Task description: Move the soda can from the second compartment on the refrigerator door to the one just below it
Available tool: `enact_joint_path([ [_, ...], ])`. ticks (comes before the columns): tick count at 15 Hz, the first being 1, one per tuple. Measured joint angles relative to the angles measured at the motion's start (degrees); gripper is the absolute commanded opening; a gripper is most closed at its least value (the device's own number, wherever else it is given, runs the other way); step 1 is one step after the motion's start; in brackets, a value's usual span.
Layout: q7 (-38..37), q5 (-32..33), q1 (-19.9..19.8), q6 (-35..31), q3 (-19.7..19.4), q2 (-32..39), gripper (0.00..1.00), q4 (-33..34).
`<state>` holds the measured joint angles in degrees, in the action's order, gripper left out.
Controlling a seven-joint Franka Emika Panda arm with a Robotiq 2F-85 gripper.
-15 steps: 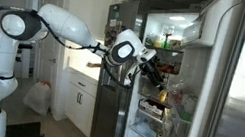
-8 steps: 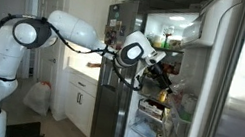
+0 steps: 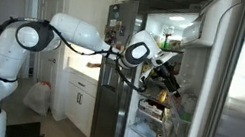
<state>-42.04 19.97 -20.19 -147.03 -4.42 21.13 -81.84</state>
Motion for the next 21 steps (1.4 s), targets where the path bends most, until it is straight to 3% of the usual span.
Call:
enact_joint_path([
  [11, 0.0, 2.9, 0.2, 10.7, -4.2, 1.5, 1.00, 4.0],
  [16, 0.0, 2.7, 0.6, 9.9, -3.1, 2.4, 1.00, 4.5],
  [21, 0.1, 2.4, 0.6, 4.1, -1.5, 4.2, 1.00, 4.8],
])
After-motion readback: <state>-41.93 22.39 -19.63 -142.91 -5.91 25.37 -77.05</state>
